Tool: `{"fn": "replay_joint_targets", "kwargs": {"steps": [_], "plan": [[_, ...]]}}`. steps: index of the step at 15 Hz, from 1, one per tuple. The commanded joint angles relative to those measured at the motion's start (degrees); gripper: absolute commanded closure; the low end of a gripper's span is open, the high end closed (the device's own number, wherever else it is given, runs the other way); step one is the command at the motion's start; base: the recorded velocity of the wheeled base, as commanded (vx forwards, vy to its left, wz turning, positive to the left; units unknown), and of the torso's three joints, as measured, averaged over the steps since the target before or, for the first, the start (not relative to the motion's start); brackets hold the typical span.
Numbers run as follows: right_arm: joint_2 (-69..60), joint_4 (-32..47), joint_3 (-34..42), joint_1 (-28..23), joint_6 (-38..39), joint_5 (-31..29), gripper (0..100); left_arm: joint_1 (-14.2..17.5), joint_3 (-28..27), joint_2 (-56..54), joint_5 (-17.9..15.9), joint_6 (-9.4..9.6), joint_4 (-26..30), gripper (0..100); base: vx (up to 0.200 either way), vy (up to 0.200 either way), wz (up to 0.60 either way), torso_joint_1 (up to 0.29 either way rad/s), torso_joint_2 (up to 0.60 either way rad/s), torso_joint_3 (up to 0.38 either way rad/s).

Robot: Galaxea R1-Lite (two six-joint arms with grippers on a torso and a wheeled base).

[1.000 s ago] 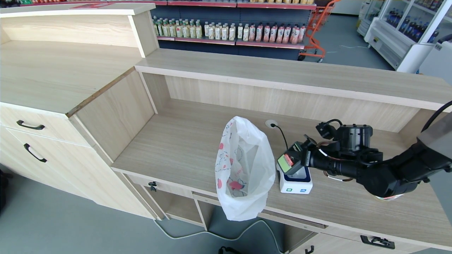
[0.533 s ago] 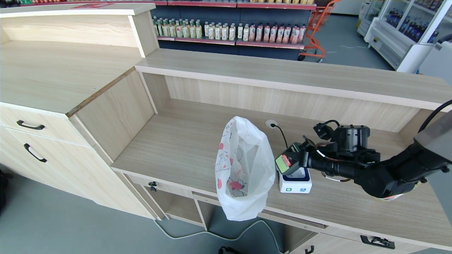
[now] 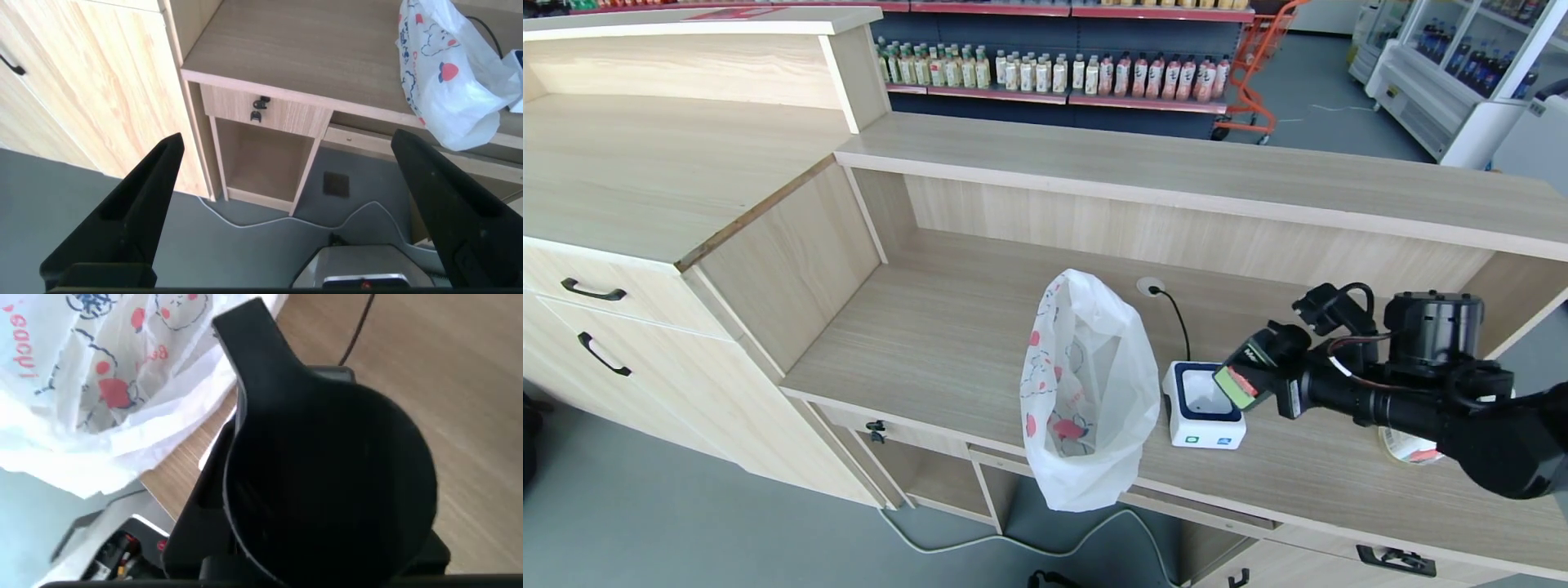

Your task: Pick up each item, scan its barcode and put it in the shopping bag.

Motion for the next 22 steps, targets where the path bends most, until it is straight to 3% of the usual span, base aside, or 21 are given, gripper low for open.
{"fn": "replay_joint_targets", "kwargs": {"steps": [1,7,11,15,22], "plan": [[-12.64,-0.57,6.30,-7.07,-10.92,0.10,100,0.00,0.01,-0.02,-0.01,-0.01,0.04,0,0.000,0.000,0.00,0.000,0.00,0.000],[-18.26,-4.26,7.09,-10.06,-20.23,0.19,100,0.00,0.01,-0.02,-0.01,-0.01,0.04,0,0.000,0.000,0.00,0.000,0.00,0.000],[-18.52,-4.53,6.91,-8.21,-23.04,0.46,100,0.00,0.01,-0.02,-0.01,-0.01,-0.05,0,0.000,0.000,0.60,0.004,0.00,0.002],[-9.38,-12.61,3.57,0.66,-22.87,0.37,100,0.00,0.01,-0.02,-0.01,-0.01,-0.05,0,0.000,0.000,0.60,0.006,0.00,0.001],[6.00,-11.21,2.78,1.37,-15.75,0.28,100,0.00,0.01,-0.02,-0.01,-0.01,0.04,0,0.000,0.000,0.00,0.000,0.00,0.000]]}}
